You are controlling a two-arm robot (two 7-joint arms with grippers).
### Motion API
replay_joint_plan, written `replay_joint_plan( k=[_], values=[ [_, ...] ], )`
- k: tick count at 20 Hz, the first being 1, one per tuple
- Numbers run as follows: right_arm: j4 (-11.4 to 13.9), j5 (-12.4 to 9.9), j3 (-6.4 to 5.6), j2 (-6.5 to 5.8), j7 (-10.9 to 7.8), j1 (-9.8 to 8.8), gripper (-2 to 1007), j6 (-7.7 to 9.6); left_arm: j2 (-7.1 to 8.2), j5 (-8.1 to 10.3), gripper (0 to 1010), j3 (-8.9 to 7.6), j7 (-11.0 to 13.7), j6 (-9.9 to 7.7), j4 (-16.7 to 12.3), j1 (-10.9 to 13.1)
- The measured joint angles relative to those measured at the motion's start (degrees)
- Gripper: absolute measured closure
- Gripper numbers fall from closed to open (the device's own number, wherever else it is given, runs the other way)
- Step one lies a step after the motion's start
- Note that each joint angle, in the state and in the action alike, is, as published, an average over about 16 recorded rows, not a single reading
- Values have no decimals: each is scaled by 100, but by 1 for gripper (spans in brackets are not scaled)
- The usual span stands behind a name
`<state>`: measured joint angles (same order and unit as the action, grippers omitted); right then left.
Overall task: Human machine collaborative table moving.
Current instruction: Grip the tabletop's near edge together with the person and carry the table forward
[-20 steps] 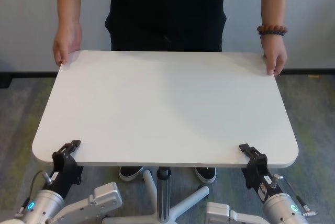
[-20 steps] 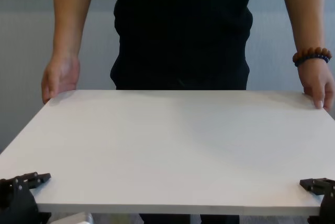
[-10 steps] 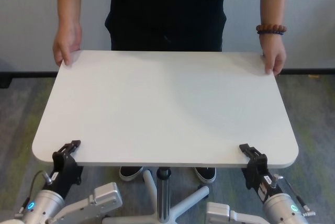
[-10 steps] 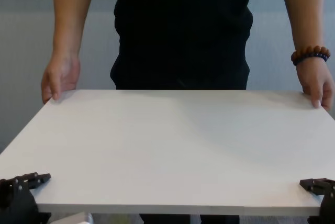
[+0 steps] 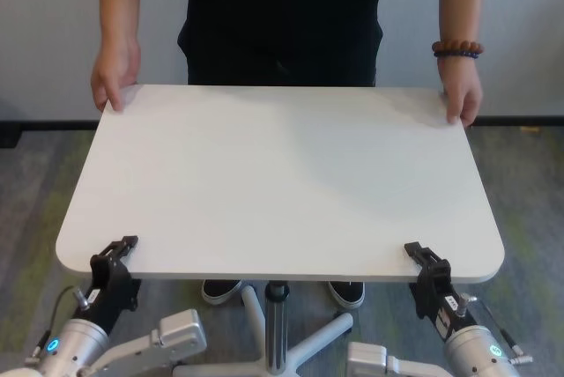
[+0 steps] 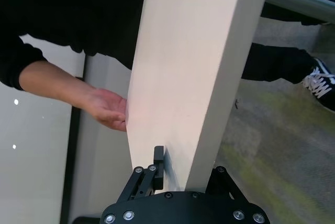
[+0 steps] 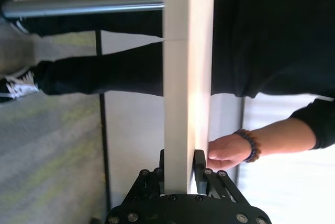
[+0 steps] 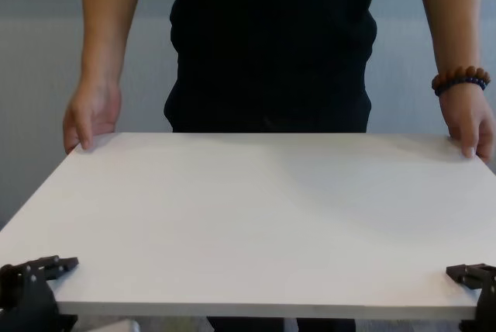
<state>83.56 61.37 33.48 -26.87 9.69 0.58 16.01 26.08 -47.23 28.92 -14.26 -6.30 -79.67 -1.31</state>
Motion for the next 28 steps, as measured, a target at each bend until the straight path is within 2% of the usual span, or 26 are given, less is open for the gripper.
replay_joint_plan(
  k=[8,14,21,28],
  values=[
    [15,168,-51,-51,-3,50,755,-76,-70,-251,680,36,17,-29,13,-100],
    [11,201,-146,-54,-26,112,756,-196,-165,-394,681,15,54,-58,7,-195],
    [-58,239,-241,-11,-74,225,757,-325,-302,-534,682,-19,98,-63,55,-359],
    [-248,282,-296,88,-122,381,757,-472,-472,-627,681,-67,151,-38,215,-559]
  ],
)
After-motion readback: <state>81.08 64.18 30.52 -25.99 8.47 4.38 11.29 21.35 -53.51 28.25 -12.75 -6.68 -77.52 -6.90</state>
